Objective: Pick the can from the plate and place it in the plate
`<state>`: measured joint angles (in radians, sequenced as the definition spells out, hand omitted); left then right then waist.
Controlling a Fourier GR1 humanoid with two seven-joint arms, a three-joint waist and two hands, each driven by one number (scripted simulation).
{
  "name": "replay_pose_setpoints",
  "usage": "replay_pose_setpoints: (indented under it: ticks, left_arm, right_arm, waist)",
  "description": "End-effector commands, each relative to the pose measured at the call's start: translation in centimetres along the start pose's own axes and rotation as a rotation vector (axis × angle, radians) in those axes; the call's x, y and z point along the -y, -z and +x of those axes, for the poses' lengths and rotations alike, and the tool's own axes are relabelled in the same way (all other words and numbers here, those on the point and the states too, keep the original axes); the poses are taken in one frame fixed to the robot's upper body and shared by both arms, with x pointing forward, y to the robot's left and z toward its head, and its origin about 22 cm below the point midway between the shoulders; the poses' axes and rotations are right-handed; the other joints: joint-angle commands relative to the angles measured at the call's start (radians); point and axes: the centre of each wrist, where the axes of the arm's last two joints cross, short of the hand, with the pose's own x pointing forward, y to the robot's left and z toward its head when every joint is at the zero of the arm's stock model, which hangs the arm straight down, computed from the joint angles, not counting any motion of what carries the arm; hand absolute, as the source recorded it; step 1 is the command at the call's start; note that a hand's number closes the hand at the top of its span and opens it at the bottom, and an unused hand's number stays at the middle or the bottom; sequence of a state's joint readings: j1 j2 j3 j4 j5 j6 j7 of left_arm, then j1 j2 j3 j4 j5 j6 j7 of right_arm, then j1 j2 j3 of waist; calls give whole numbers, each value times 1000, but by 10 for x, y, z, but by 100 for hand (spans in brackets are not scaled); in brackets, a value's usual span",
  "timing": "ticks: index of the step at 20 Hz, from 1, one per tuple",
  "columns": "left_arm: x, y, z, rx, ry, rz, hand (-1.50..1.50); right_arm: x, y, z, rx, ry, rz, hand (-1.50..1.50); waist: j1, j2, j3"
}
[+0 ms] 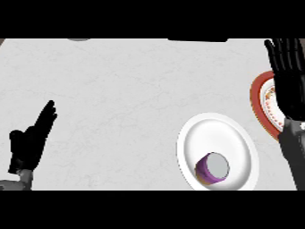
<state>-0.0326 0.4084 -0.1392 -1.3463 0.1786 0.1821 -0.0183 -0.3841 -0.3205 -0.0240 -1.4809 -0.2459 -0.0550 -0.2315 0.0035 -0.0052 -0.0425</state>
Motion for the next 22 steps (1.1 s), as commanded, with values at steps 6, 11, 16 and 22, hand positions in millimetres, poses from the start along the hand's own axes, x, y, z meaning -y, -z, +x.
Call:
replay_pose_setpoints:
  ticks: [6,11,16,22]
  left_arm:
    - [18,31,73,252,40,-37,0]
    - [23,33,60,164,17,-40,0]
    - [30,40,66,183,18,-70,0]
    - [35,41,79,186,8,-69,0]
  right_arm:
    - [-151,-24,-1,-413,349,389,-150]
    - [-133,-85,-8,-356,-235,570,-150]
    - [-149,-155,-6,-322,-233,604,-150]
    - [-104,-140,49,-142,-446,516,-150]
  waist:
    - [17,-1,41]
    - [-45,-6,41]
    - [-18,3,42]
    - [-23,1,42]
